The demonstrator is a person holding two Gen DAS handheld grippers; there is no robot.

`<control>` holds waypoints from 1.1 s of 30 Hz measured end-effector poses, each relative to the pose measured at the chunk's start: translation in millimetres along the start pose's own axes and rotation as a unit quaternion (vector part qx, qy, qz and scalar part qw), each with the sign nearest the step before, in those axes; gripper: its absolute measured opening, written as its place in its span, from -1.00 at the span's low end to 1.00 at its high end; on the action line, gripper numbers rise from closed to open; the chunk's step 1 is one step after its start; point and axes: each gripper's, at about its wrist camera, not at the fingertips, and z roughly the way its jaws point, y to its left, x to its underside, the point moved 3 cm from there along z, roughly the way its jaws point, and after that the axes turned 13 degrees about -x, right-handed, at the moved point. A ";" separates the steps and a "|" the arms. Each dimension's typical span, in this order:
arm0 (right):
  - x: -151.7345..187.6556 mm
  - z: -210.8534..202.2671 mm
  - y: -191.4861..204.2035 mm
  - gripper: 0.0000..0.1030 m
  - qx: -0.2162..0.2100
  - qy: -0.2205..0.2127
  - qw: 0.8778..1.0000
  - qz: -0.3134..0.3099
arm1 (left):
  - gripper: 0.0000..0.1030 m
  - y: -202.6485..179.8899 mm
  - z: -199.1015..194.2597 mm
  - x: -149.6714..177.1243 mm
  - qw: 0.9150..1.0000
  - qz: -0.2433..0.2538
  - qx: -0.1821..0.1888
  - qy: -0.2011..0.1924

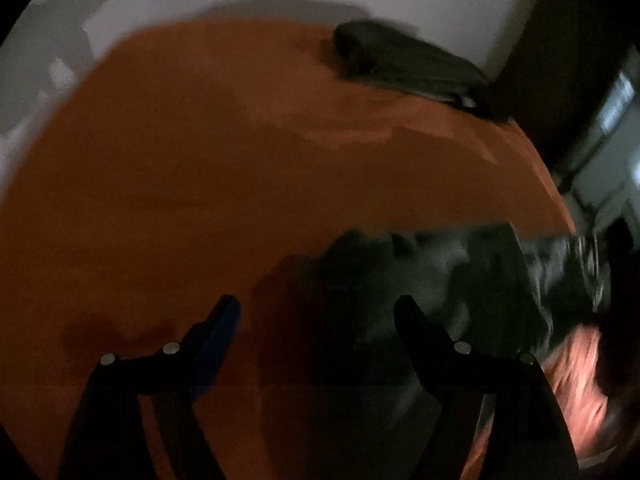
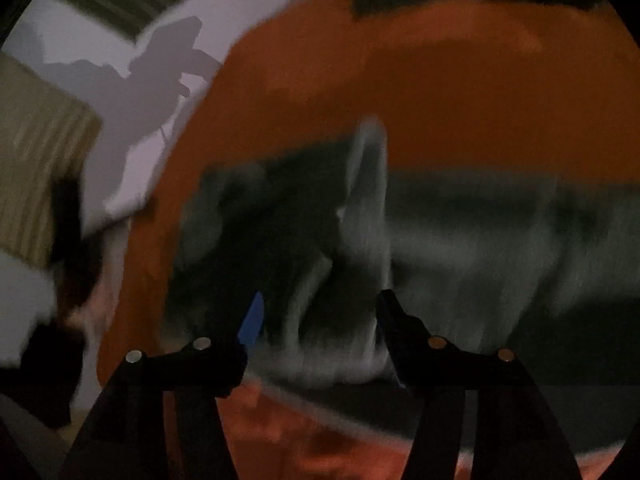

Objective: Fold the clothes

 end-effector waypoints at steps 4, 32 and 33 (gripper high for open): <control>34.4 24.5 -1.9 -0.11 0.064 0.025 0.995 -0.072 | -0.26 -4.5 62.0 -24.9 0.996 -0.058 0.024 0.060; -118.5 68.0 79.3 0.00 -0.021 0.086 0.974 -0.210 | 0.02 44.6 -12.4 163.6 0.986 -0.151 0.029 0.067; -126.2 89.2 89.5 0.00 -0.028 0.108 0.969 -0.221 | 0.04 45.5 -14.1 172.4 0.985 -0.156 0.033 0.067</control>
